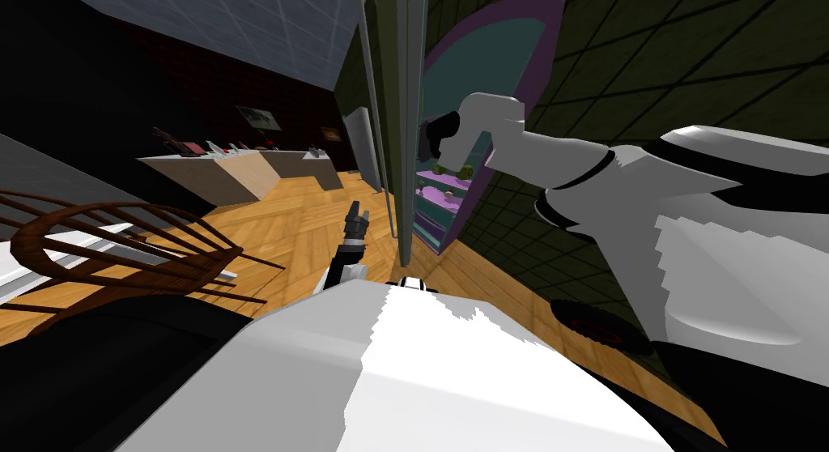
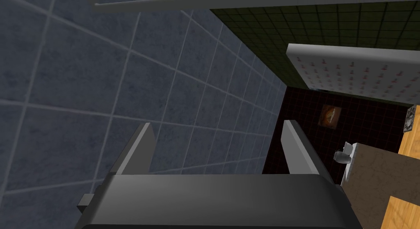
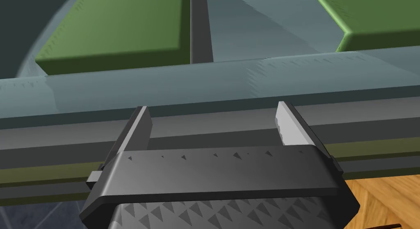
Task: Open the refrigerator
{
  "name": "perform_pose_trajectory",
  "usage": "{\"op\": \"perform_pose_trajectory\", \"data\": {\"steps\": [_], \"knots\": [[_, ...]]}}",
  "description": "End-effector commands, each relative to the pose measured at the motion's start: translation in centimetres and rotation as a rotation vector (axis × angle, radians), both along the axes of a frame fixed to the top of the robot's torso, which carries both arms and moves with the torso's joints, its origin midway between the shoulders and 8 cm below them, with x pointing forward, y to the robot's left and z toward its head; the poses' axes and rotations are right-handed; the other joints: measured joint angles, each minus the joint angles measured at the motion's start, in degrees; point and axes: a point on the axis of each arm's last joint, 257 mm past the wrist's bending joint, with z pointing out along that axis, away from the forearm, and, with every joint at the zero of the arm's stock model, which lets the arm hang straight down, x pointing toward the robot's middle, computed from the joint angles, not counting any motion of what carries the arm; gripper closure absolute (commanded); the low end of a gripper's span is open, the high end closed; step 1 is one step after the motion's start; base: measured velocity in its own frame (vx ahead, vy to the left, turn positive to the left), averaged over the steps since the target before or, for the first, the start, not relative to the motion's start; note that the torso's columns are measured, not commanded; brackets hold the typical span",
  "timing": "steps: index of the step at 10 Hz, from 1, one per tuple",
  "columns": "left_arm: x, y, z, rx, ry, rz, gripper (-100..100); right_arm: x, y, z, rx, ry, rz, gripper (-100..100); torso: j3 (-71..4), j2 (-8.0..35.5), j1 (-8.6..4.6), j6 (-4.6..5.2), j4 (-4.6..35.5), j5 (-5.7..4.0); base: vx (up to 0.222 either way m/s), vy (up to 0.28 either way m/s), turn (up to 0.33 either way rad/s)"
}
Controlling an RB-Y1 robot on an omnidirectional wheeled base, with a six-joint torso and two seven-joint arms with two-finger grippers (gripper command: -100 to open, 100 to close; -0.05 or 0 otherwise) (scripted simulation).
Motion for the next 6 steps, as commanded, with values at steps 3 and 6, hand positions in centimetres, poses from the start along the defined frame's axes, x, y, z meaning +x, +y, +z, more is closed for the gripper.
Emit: {"op": "perform_pose_trajectory", "data": {"steps": [3, 6], "knots": [[0.0, 0.0, 0.0, 0.000, 0.000, 0.000, 0, 2.0, -2.1, -0.5, -0.012, -0.030, -0.066, -100, -0.06, -0.08, 0.10, 0.03, -0.07, 0.05, -0.049, 0.244, -0.026], [0.0, 0.0, 0.0, 0.000, 0.000, 0.000, 0, 2.7, -2.9, -0.7, -0.017, -0.039, -0.087, -100, 0.05, 0.08, 0.04, 0.05, -0.02, 0.01, -0.061, 0.202, -0.020]]}}
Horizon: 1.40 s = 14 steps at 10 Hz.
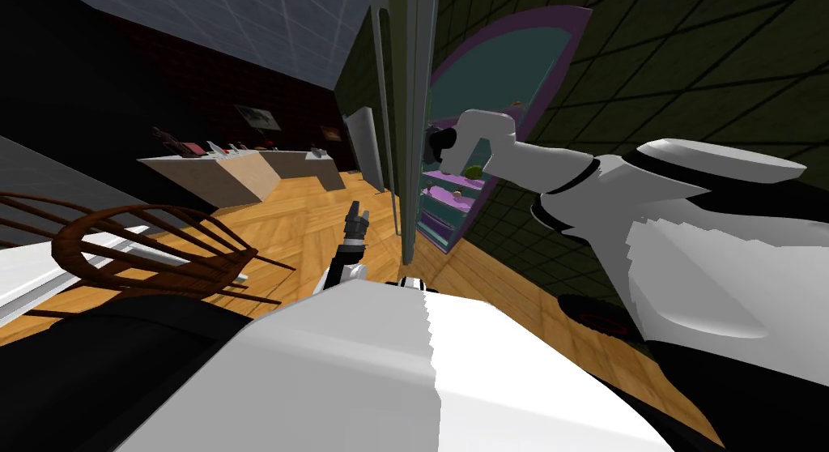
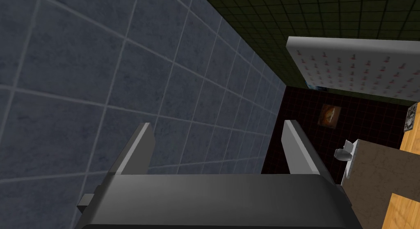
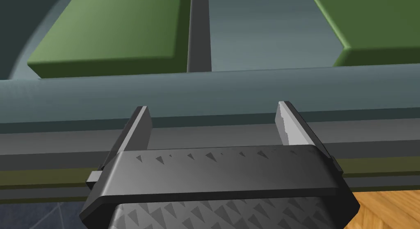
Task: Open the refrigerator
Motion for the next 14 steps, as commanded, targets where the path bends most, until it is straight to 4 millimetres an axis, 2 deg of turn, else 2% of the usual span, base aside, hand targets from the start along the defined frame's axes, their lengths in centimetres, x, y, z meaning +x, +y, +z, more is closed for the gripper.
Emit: {"op": "perform_pose_trajectory", "data": {"steps": [1, 2, 4, 6, 7, 8, 9, 10, 12, 13, 14], "knots": [[0.0, 0.0, 0.0, 0.000, 0.000, 0.000, 0, 0.0, -1.5, 1.2, 0.069, -0.025, 0.024, -100, -0.05, -0.11, -0.41, 0.02, -0.01, -0.10, 0.087, 0.159, -0.190], [0.0, 0.0, 0.0, 0.000, 0.001, 0.000, 0, 0.1, -1.6, 1.3, 0.101, -0.029, 0.040, -100, -0.26, -0.44, -0.27, 0.10, -0.12, -0.13, 0.107, 0.178, -0.184], [0.0, 0.0, 0.0, 0.000, 0.000, 0.000, 0, -0.6, -1.1, 3.3, 0.163, -0.072, 0.087, -100, -0.14, -0.19, -0.18, -0.03, -0.08, -0.03, 0.039, 0.059, 0.009], [0.0, 0.0, 0.0, 0.001, 0.000, 0.000, 0, -0.8, -0.7, 4.0, 0.168, -0.098, 0.106, -100, 0.13, 0.19, -0.28, 0.03, 0.07, -0.09, -0.006, -0.011, 0.003], [0.0, 0.0, 0.0, 0.001, 0.000, 0.000, 0, -1.2, -2.6, 5.0, 0.222, -0.117, 0.129, -100, 0.11, 0.16, -0.16, 0.02, 0.06, -0.05, 0.084, 0.139, -0.263], [0.0, 0.0, 0.0, 0.000, 0.001, 0.000, 0, -1.1, -2.9, 5.2, 0.251, -0.123, 0.142, -100, -0.10, -0.20, 0.33, 0.07, -0.03, 0.07, 0.100, 0.203, -0.153], [0.0, 0.0, 0.0, 0.000, 0.000, 0.000, 0, -1.4, -3.1, 5.9, 0.286, -0.138, 0.162, -100, -0.21, -0.31, 0.47, -0.07, -0.12, 0.18, 0.037, 0.110, 0.028], [0.0, 0.0, 0.0, 0.000, 0.000, 0.000, 0, -1.9, -2.7, 6.9, 0.300, -0.160, 0.189, -100, -0.11, -0.13, 0.07, -0.06, -0.07, 0.06, 0.004, 0.026, 0.037], [0.0, 0.0, 0.0, 0.001, 0.000, 0.000, 0, -2.4, -2.3, 7.5, 0.296, -0.188, 0.214, -100, 0.07, 0.10, -0.44, 0.04, 0.04, -0.15, 0.000, -0.022, 0.001], [0.0, 0.0, 0.0, 0.001, 0.000, 0.000, 0, -3.0, -4.3, 8.5, 0.335, -0.207, 0.232, -100, 0.03, 0.04, -0.30, 0.03, 0.02, -0.10, 0.059, 0.130, -0.202], [0.0, 0.0, 0.0, 0.000, 0.001, 0.000, 0, -3.0, -4.8, 8.4, 0.358, -0.211, 0.246, -100, -0.09, -0.17, 0.28, 0.07, -0.04, 0.04, 0.082, 0.204, -0.189]]}}
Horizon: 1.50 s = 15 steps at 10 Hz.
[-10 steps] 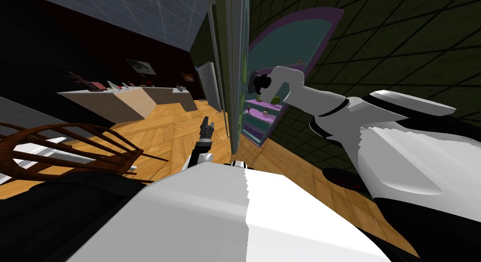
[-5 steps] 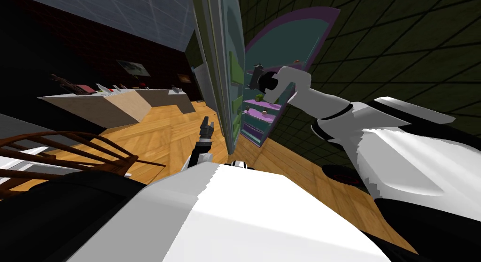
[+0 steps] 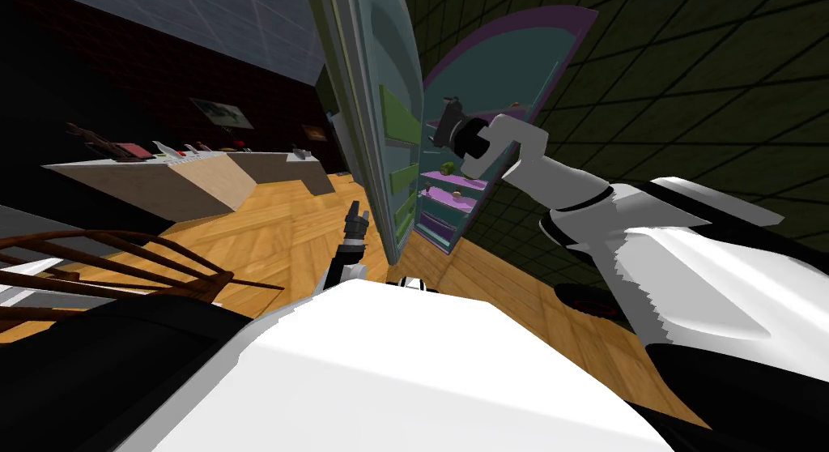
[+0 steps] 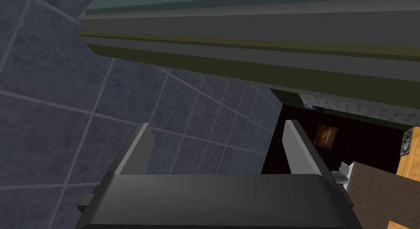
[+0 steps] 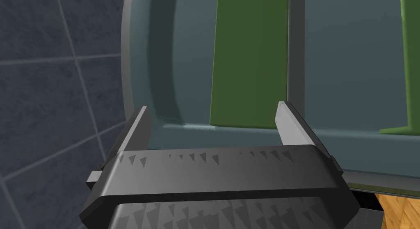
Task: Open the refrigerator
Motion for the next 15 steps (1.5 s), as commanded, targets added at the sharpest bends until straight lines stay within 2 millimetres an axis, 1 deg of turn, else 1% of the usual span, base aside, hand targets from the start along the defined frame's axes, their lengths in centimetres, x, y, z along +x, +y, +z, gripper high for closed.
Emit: {"op": "perform_pose_trajectory", "data": {"steps": [1, 2, 3, 4, 5, 6, 7, 8, 9, 10, 11, 12, 13, 15], "knots": [[0.0, 0.0, 0.0, 0.000, 0.000, 0.000, 0, -0.7, -1.4, 1.1, 0.066, -0.027, 0.054, -100, -0.08, -0.09, 0.23, -0.12, -0.06, 0.14, 0.047, 0.107, -0.006], [0.0, 0.0, 0.0, 0.000, 0.000, 0.000, 0, -1.4, -1.0, 1.9, 0.072, -0.048, 0.084, -100, -0.03, 0.01, -0.19, -0.14, -0.03, 0.03, 0.018, 0.023, 0.048], [0.0, 0.0, 0.0, 0.000, 0.000, 0.000, 0, -1.8, -0.6, 2.1, 0.071, -0.059, 0.105, -100, 0.08, 0.17, -0.58, -0.07, 0.03, -0.12, 0.006, -0.010, 0.009], [0.0, 0.0, 0.0, 0.000, 0.000, 0.000, 0, -1.9, -0.6, 2.3, 0.061, -0.077, 0.098, -100, 0.14, 0.24, -0.69, -0.03, 0.06, -0.18, 0.001, -0.017, -0.009], [0.0, 0.0, 0.0, 0.000, 0.000, 0.000, 0, -2.7, -2.6, 3.0, 0.080, -0.095, 0.118, -100, 0.13, 0.22, -0.55, -0.03, 0.05, -0.14, 0.064, 0.123, -0.284], [0.0, 0.0, 0.0, 0.000, 0.000, 0.000, 0, -3.0, -2.9, 3.1, 0.090, -0.102, 0.137, -100, 0.01, 0.01, -0.05, 0.02, 0.01, -0.01, 0.082, 0.191, -0.144], [0.0, 0.0, 0.0, 0.000, 0.000, 0.000, 0, -3.1, -3.5, 3.2, 0.107, -0.110, 0.151, -100, -0.06, -0.07, 0.18, -0.14, -0.05, 0.13, 0.044, 0.118, 0.036], [0.0, 0.0, 0.0, 0.000, 0.000, 0.000, 0, -3.8, -3.2, 3.8, 0.108, -0.127, 0.173, -100, -0.01, 0.04, -0.14, -0.13, -0.02, 0.04, 0.011, 0.039, 0.036], [0.0, 0.0, 0.0, 0.000, 0.000, 0.000, 0, -4.2, -2.8, 3.9, 0.100, -0.133, 0.194, -100, 0.09, 0.19, -0.54, -0.07, 0.04, -0.11, -0.003, -0.005, 0.008], [0.0, 0.0, 0.0, 0.000, 0.000, 0.000, 0, -4.2, -2.8, 4.0, 0.090, -0.147, 0.188, -100, 0.15, 0.25, -0.69, -0.03, 0.07, -0.18, -0.007, -0.023, -0.004], [0.0, 0.0, 0.0, 0.000, 0.000, 0.000, 0, -5.1, -4.7, 4.2, 0.093, -0.160, 0.201, -100, 0.13, 0.23, -0.60, -0.03, 0.06, -0.15, 0.033, 0.124, -0.183], [0.0, 0.0, 0.0, 0.000, 0.000, 0.000, 0, -5.0, -5.5, 3.8, 0.104, -0.156, 0.207, -100, 0.05, 0.08, -0.05, 0.00, 0.02, -0.02, 0.069, 0.191, -0.197], [0.0, 0.0, 0.0, 0.000, 0.000, 0.000, 0, -5.6, -5.8, 4.4, 0.111, -0.170, 0.230, -100, -0.06, -0.07, 0.17, -0.11, -0.04, 0.12, 0.051, 0.113, -0.019], [0.0, 0.0, 0.0, 0.000, 0.000, 0.000, 0, -6.5, -4.9, 4.3, 0.092, -0.174, 0.273, -100, 0.04, 0.11, -0.53, -0.08, 0.01, -0.10, 0.015, 0.018, 0.024]]}}
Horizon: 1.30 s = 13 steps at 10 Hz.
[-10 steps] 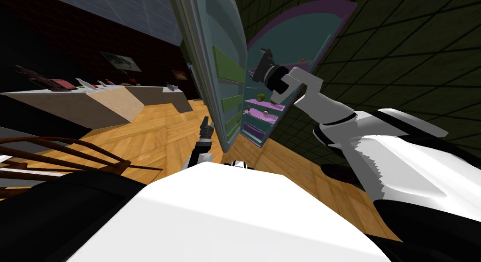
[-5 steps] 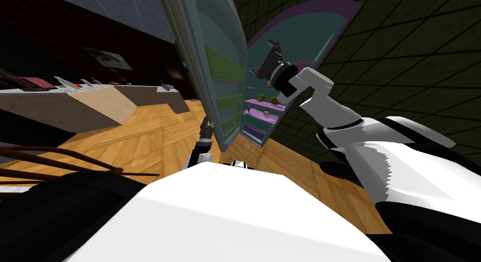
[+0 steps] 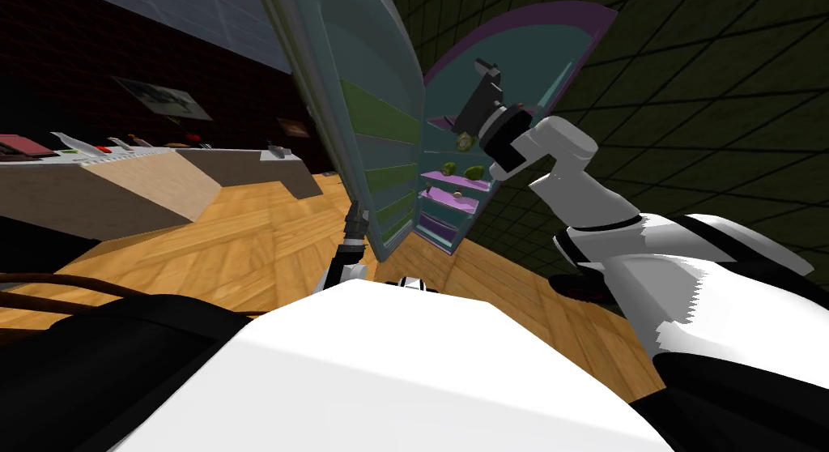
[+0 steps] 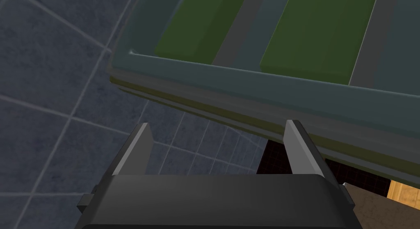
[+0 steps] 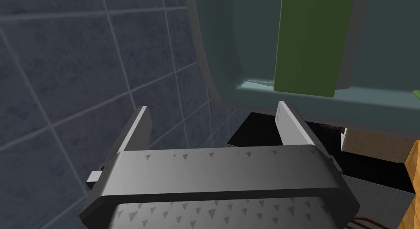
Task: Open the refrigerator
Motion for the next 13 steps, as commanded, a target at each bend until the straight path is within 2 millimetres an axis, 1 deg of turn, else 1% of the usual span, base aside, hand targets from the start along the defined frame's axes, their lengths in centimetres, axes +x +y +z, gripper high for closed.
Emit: {"op": "perform_pose_trajectory", "data": {"steps": [1, 2, 3, 4, 5, 7, 8, 9, 10, 11, 13], "knots": [[0.0, 0.0, 0.0, 0.000, 0.000, 0.000, 0, -0.6, 0.6, -0.2, -0.025, -0.019, 0.021, -100, 0.06, 0.09, -0.13, 0.04, 0.03, -0.06, -0.005, -0.017, -0.001], [0.0, 0.0, 0.0, 0.000, 0.000, 0.000, 0, -1.5, -1.1, -0.2, -0.038, -0.027, 0.030, -100, 0.09, 0.12, -0.04, 0.04, 0.05, -0.04, 0.042, 0.136, -0.254], [0.0, 0.0, 0.0, 0.000, 0.000, 0.000, 0, -1.5, -1.6, -0.5, -0.038, -0.023, 0.037, -100, 0.02, -0.02, 0.50, 0.09, 0.03, 0.10, 0.049, 0.188, -0.154], [0.0, 0.0, 0.0, 0.000, 0.000, 0.000, 0, -1.8, -2.1, -0.7, -0.039, -0.021, 0.050, -100, -0.05, -0.08, 0.67, -0.06, -0.02, 0.22, 0.044, 0.106, 0.017], [0.0, 0.0, 0.0, 0.000, 0.000, 0.000, 0, -2.4, -1.7, -0.6, -0.055, -0.028, 0.071, -100, -0.07, -0.11, 0.33, -0.05, -0.04, 0.13, 0.028, 0.040, 0.034], [0.0, 0.0, 0.0, 0.000, 0.000, 0.000, 0, -2.4, -1.5, -0.9, -0.084, -0.039, 0.065, -100, 0.05, 0.07, -0.11, 0.04, 0.03, -0.06, -0.003, -0.006, -0.002], [0.0, 0.0, 0.0, 0.000, 0.000, 0.000, 0, -3.3, -3.0, -1.3, -0.113, -0.039, 0.066, -100, 0.07, 0.10, -0.03, 0.04, 0.04, -0.03, 0.056, 0.130, -0.240], [0.0, 0.0, 0.0, 0.000, 0.000, 0.000, 0, -3.3, -3.4, -1.8, -0.118, -0.031, 0.068, -100, -0.01, -0.06, 0.50, 0.09, 0.02, 0.10, 0.050, 0.181, -0.159], [0.0, 0.0, 0.0, 0.000, 0.000, 0.000, 0, -3.2, -4.1, -2.2, -0.123, -0.021, 0.070, -100, -0.04, -0.08, 0.65, -0.05, -0.03, 0.21, 0.023, 0.113, 0.012], [0.0, 0.0, 0.0, 0.000, 0.000, 0.000, 0, -3.7, -3.9, -2.2, -0.142, -0.025, 0.081, -100, -0.02, -0.04, 0.34, -0.05, -0.01, 0.12, 0.012, 0.048, 0.031], [0.0, 0.0, 0.0, 0.000, 0.000, 0.000, 0, -3.5, -3.6, -2.8, -0.173, -0.022, 0.076, -100, 0.04, 0.05, -0.12, 0.03, 0.02, -0.06, -0.001, -0.009, -0.001]]}}
